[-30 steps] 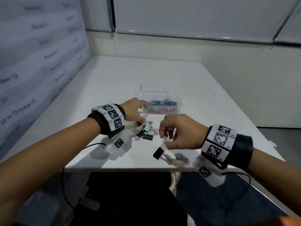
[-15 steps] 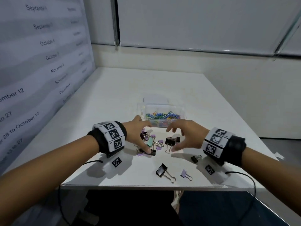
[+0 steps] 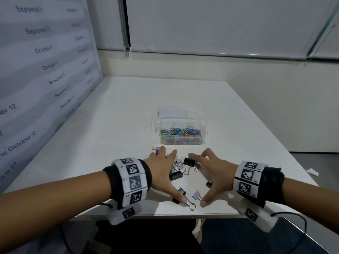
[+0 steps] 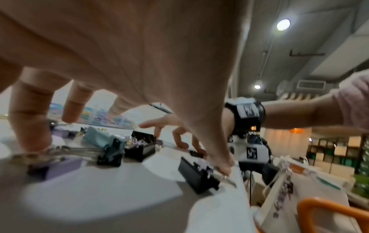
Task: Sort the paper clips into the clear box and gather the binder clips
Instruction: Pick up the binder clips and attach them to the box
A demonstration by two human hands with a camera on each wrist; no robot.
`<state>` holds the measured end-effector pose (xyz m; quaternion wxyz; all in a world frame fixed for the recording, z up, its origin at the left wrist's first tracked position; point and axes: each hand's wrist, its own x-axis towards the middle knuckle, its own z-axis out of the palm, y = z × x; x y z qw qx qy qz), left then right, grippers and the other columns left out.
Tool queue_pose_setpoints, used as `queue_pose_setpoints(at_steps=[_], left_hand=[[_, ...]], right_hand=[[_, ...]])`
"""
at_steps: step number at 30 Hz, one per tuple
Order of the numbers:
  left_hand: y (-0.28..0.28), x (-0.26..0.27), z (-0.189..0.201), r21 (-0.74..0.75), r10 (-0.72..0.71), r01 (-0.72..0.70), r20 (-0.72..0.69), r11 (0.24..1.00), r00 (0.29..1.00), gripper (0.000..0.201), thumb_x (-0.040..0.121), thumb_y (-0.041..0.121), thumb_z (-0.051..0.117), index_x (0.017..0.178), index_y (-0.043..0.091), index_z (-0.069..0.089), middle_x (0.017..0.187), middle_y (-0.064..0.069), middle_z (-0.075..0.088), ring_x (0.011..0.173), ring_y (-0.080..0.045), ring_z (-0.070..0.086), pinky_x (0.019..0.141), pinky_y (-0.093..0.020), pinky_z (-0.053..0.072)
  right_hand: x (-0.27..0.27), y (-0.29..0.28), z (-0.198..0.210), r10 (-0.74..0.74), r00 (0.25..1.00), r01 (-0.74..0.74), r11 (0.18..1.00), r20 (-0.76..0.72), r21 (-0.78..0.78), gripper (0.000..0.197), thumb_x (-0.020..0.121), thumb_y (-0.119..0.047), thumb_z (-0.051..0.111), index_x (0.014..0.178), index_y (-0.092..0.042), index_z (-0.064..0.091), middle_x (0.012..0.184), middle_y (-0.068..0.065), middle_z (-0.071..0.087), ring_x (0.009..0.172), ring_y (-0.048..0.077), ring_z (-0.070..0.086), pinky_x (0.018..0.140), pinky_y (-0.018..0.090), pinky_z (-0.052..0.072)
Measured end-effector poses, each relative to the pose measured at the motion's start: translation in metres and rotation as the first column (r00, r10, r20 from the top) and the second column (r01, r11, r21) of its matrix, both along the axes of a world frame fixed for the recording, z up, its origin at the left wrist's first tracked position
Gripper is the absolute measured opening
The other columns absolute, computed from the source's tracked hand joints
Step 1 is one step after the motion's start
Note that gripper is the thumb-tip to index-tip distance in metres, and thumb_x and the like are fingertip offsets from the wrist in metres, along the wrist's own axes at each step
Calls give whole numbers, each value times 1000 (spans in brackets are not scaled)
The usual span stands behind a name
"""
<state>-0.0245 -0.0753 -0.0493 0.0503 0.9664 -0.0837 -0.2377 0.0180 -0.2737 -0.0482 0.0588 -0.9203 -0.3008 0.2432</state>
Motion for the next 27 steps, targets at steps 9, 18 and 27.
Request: queue_pose_setpoints(at_steps=[9, 18, 27], left_hand=[[5, 32, 3, -121, 131, -129, 11, 984, 991, 84, 59, 60, 76, 125, 22, 40, 125, -7, 30, 105, -28, 55, 94, -42, 49], [3, 37, -1, -131, 10, 6, 120, 991, 993, 67, 65, 34, 80, 119, 15, 45, 126, -5, 38, 108, -29, 50, 90, -40, 49], [6, 39, 7, -65, -148, 164, 203, 984, 968, 53, 76, 27, 71, 120, 9, 47, 127, -6, 41, 108, -28, 52, 85, -34, 44]], right_hand=[[29, 44, -3, -31, 999, 29, 994, 18, 101, 93, 56, -46, 84, 133, -26, 36, 115, -2, 33, 105, 17, 46, 93, 34, 47], [49, 57, -4, -63, 997, 53, 979, 41, 197, 31, 67, -18, 75, 81, -25, 48, 84, -7, 53, 79, 15, 50, 58, 22, 38], [60, 55, 9, -99, 994, 107, 974, -51, 199, 35, 61, -12, 76, 64, -30, 46, 75, -9, 56, 67, 12, 56, 66, 39, 57]])
